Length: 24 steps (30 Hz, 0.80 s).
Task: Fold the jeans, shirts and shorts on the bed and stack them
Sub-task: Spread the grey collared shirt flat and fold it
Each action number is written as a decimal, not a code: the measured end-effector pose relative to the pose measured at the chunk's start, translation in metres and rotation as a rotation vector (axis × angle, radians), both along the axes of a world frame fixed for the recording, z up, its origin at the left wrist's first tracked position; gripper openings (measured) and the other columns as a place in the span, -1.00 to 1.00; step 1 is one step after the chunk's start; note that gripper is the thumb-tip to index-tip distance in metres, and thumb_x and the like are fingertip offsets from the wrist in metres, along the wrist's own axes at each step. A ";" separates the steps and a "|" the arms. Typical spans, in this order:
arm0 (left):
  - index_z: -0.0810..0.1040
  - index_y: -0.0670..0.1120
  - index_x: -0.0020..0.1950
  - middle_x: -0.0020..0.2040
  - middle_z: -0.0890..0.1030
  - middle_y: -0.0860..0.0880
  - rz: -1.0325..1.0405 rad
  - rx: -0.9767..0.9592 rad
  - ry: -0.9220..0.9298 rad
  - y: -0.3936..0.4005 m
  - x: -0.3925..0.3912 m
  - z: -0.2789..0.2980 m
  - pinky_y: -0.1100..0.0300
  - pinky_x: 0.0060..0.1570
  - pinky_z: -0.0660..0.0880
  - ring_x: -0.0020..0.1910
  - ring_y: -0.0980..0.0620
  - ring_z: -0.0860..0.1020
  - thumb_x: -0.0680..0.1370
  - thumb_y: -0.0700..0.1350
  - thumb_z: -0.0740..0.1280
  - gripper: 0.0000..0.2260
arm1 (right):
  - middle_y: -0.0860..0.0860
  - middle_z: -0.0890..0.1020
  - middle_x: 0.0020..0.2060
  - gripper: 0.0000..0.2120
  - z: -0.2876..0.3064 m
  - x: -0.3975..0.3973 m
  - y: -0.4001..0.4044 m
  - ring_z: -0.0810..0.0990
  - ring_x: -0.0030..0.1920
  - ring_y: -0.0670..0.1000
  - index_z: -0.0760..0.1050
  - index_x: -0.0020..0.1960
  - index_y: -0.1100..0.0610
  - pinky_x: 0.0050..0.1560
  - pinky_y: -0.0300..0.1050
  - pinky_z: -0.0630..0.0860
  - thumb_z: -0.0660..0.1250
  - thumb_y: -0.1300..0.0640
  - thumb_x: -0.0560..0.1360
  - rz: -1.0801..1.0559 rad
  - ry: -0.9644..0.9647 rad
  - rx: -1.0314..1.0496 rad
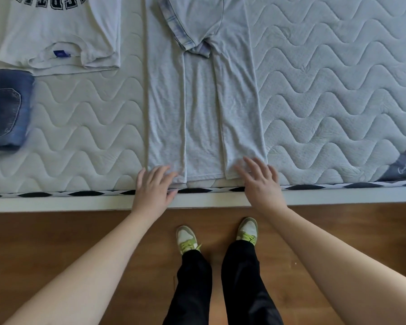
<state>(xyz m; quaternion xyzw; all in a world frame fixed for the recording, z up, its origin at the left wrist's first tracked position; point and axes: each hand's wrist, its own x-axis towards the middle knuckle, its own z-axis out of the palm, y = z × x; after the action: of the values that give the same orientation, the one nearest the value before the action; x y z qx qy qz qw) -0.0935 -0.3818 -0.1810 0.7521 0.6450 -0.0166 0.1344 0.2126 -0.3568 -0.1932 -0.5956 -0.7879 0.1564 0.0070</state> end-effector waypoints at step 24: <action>0.26 0.00 0.54 0.53 0.27 -0.17 -0.288 -0.059 0.178 0.018 -0.004 -0.013 -0.16 0.35 0.32 0.49 -0.18 0.26 0.52 -0.25 0.19 -0.42 | 0.07 0.26 0.53 -0.40 0.015 0.017 0.028 0.20 0.53 0.10 0.17 0.56 0.16 0.41 0.01 0.29 0.17 0.35 0.54 0.132 -0.190 -0.154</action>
<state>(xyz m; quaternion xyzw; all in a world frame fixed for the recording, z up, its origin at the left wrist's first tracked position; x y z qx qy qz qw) -0.0978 -0.3634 -0.1937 0.8279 0.5393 -0.1211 0.0951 0.2291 -0.3284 -0.1783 -0.5533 -0.8082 0.1594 -0.1234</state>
